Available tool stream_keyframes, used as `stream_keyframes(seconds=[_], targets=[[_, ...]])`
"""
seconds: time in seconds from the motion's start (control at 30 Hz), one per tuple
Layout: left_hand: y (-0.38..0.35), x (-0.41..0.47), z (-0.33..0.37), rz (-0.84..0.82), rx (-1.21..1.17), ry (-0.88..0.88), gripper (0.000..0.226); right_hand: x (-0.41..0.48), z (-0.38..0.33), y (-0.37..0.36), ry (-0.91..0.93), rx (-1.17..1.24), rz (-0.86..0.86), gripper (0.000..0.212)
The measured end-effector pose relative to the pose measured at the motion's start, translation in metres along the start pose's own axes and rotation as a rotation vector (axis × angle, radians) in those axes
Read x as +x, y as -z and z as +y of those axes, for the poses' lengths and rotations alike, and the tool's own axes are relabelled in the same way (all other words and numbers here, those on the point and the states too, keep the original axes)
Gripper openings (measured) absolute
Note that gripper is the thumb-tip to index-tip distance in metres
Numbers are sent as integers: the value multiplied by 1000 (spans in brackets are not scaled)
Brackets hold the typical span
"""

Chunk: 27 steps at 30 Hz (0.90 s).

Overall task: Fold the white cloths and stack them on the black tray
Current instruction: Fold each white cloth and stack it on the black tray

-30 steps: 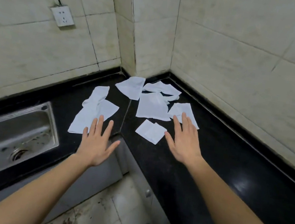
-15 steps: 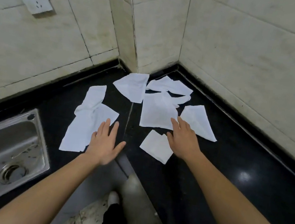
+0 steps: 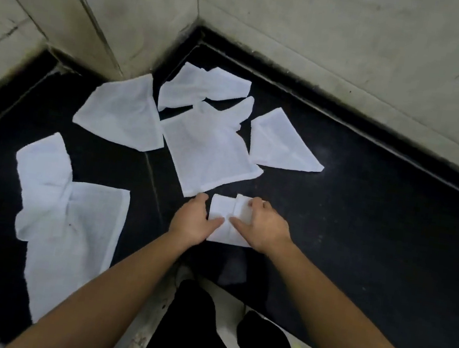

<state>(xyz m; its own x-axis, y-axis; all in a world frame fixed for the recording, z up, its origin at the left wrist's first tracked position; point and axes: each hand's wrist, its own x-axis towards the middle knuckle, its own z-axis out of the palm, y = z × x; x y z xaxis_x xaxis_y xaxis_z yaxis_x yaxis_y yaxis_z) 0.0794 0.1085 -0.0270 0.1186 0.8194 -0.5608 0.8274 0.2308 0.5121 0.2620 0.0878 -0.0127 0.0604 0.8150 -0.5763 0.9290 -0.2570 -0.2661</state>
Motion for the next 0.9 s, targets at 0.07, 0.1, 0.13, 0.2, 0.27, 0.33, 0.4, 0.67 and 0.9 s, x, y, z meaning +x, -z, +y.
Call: stream_keyframes(seconds=[0.07, 0.1, 0.13, 0.2, 0.27, 0.33, 0.4, 0.67, 0.9], targets=[[-4, 7, -1, 13, 15, -11, 55, -2, -5, -15, -115, 55, 17, 69], [-5, 10, -3, 15, 0, -5, 50, -3, -6, -22, -145, 93, 43, 60], [-5, 13, -5, 9, -22, 3, 47, -5, -5, -26, -167, 138, 82, 45], [-5, 17, -10, -8, -59, -1, 40, -11, 0, -28, -220, 269, 197, 23], [-4, 18, -12, -6, -79, -32, 30, -19, 8, -25, -330, 478, 333, 21], [-2, 15, -11, 15, -67, -67, 18, -28, 20, -20, -456, 696, 455, 27], [1, 13, -10, 55, -54, -93, 11, -34, 34, -16, -547, 812, 531, 31], [20, -6, 25, 173, -126, -273, 16, -65, 80, -15, -543, 485, 257, 21], [37, -22, 58, 164, -234, -355, 13, -64, 56, 10, -133, 225, 236, 91]])
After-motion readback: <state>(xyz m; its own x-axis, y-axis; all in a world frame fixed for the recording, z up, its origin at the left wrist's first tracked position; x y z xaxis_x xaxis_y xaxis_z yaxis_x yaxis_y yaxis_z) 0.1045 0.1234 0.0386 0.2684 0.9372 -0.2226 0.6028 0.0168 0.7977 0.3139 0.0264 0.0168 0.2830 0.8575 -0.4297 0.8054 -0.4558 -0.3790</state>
